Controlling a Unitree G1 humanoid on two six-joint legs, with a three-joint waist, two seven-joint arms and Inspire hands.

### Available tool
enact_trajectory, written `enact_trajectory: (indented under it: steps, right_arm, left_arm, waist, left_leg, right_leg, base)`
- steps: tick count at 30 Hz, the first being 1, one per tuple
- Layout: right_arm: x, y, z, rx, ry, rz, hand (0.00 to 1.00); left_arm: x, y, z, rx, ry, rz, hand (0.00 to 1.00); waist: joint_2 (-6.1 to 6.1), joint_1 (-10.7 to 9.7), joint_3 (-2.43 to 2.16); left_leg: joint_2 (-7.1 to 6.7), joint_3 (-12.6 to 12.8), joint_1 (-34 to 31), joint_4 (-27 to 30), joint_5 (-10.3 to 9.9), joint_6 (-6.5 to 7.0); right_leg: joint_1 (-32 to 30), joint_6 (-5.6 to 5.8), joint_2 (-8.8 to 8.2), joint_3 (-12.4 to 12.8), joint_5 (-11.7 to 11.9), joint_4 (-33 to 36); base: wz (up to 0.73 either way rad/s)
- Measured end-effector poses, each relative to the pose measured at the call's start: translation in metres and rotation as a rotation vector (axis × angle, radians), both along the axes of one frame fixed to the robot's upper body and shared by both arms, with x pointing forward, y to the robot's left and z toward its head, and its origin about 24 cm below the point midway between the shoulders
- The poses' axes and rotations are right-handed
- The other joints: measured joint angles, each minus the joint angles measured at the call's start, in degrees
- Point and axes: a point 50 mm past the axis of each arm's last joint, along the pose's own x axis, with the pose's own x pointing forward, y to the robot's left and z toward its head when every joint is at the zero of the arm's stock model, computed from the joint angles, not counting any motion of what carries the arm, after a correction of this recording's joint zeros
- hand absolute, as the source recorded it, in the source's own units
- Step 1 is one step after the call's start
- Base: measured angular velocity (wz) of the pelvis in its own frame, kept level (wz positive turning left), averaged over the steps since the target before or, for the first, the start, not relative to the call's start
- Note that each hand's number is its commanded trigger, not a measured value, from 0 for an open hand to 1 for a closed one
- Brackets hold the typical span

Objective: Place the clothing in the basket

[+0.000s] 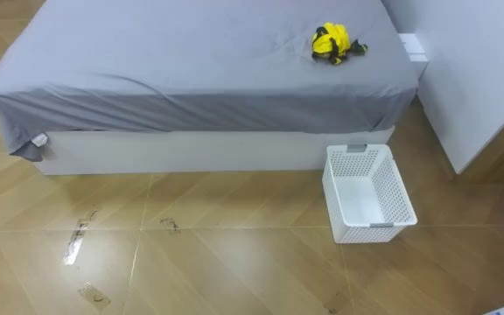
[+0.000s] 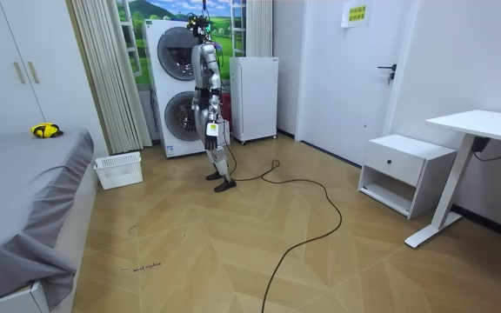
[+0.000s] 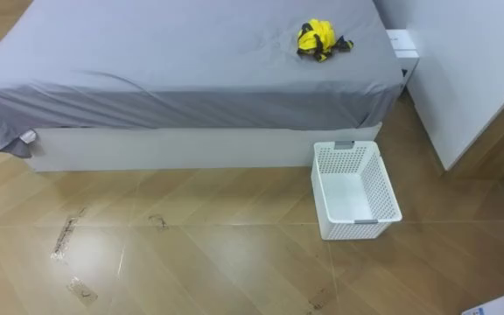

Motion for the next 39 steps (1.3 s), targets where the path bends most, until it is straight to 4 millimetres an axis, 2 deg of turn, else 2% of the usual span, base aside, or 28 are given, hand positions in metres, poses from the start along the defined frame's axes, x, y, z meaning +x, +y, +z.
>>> enact_trajectory:
  steps: [8,23,26,30,32,33,34,35,36,37,38,39]
  right_arm:
    - [0.000,0.000,0.000,0.000,0.000,0.000,0.00]
    - [-0.004,0.000,0.000,0.030,-0.002,-0.027,0.00]
    - [-0.002,0.001,0.000,0.031,-0.005,-0.022,0.00]
    - [0.001,0.001,0.000,0.027,-0.006,-0.007,0.00]
    - [0.001,0.002,0.000,0.033,-0.009,-0.013,0.00]
    - [0.001,0.002,0.000,0.037,-0.010,-0.013,0.00]
    - [0.000,0.001,0.000,0.038,-0.008,-0.014,0.00]
    - [-0.001,0.001,0.000,0.038,-0.007,-0.019,0.00]
    - [-0.001,0.000,0.000,0.037,-0.006,-0.029,0.00]
    - [-0.001,-0.001,0.000,0.031,-0.006,-0.032,0.00]
    - [0.000,-0.001,0.000,0.028,-0.006,-0.031,0.00]
    - [0.001,-0.002,0.001,0.024,-0.009,-0.024,0.00]
  left_arm:
    - [0.001,0.000,0.000,0.000,-0.003,-0.001,0.00]
    - [-0.001,0.001,0.000,-0.016,-0.004,0.010,0.00]
    - [-0.001,0.002,0.000,-0.018,-0.005,0.014,0.00]
    - [-0.003,0.008,0.002,0.002,0.000,0.013,0.00]
    - [-0.003,0.009,0.002,0.006,0.001,0.018,0.00]
    - [-0.003,0.011,0.002,0.011,0.000,0.027,0.00]
    - [-0.006,0.012,0.002,0.012,0.005,0.032,0.00]
    - [-0.006,0.012,0.002,0.011,0.005,0.032,0.00]
    - [-0.008,0.009,0.002,0.004,0.012,0.024,0.00]
    - [-0.008,0.006,0.001,-0.004,0.016,0.009,0.00]
    - [-0.009,0.005,0.001,-0.007,0.021,0.000,0.00]
    - [-0.014,0.004,0.000,-0.010,0.033,-0.001,0.00]
  waist:
    - [-0.04,0.0,-0.01]
    - [0.61,0.1,-0.11]
    - [0.66,0.1,-0.12]
    - [0.85,0.1,0.18]
    - [0.70,0.2,0.16]
    - [0.90,0.2,0.19]
    - [0.80,0.0,0.44]
    - [0.81,-0.2,0.47]
    - [0.66,-0.4,0.44]
    - [0.41,-0.4,0.46]
    - [0.32,0.0,0.45]
    - [0.23,0.9,0.41]
  left_leg:
    - [0.00,0.0,0.0,0.0,0.0,0.00]
    - [-0.05,0.0,-0.1,0.0,0.0,0.00]
    - [0.15,0.3,-1.3,1.8,-0.2,-0.03]
    - [2.20,0.5,-5.9,12.2,-3.6,-1.15]
    - [3.05,0.5,-7.9,17.7,-4.0,-1.11]
    - [4.05,0.7,-10.2,22.8,-4.0,-1.12]
    - [5.19,0.9,-13.7,29.1,-3.4,-0.87]
    - [5.44,0.8,-15.2,31.8,-3.4,-0.55]
    - [4.42,0.5,-18.1,30.8,-4.1,0.43]
    - [3.05,0.5,-21.5,27.2,-3.7,0.25]
    - [2.28,0.5,-23.2,24.6,-3.2,-0.14]
    - [1.16,0.4,-26.0,18.3,-0.8,-0.93]
  right_leg:
    - [0.0,0.00,0.00,0.0,0.0,0.0]
    - [0.6,0.07,-0.08,-0.7,0.0,-0.9]
    - [-0.3,-0.11,-0.13,-0.7,-0.4,0.3]
    - [-1.7,-1.11,0.70,-1.3,-2.5,3.3]
    - [-1.4,-1.72,0.77,-1.0,-3.5,4.3]
    - [-1.0,-2.25,1.11,-0.9,-3.8,4.5]
    - [0.0,-2.70,1.60,-1.0,-4.4,4.6]
    - [0.3,-2.97,1.58,-0.9,-4.8,4.8]
    - [0.5,-3.68,1.19,-0.8,-6.1,5.5]
    - [0.4,-3.55,0.46,-0.5,-7.0,6.1]
    - [0.5,-3.43,0.10,-0.3,-7.4,6.3]
    - [0.7,-3.13,-0.35,0.5,-8.1,6.2]
  base:
    - [0.00]
    - [0.02]
    - [0.00]
    - [-0.02]
    - [0.02]
    - [0.14]
    - [0.22]
    - [0.34]
    - [0.33]
    - [0.25]
    - [-0.05]
    - [-0.33]
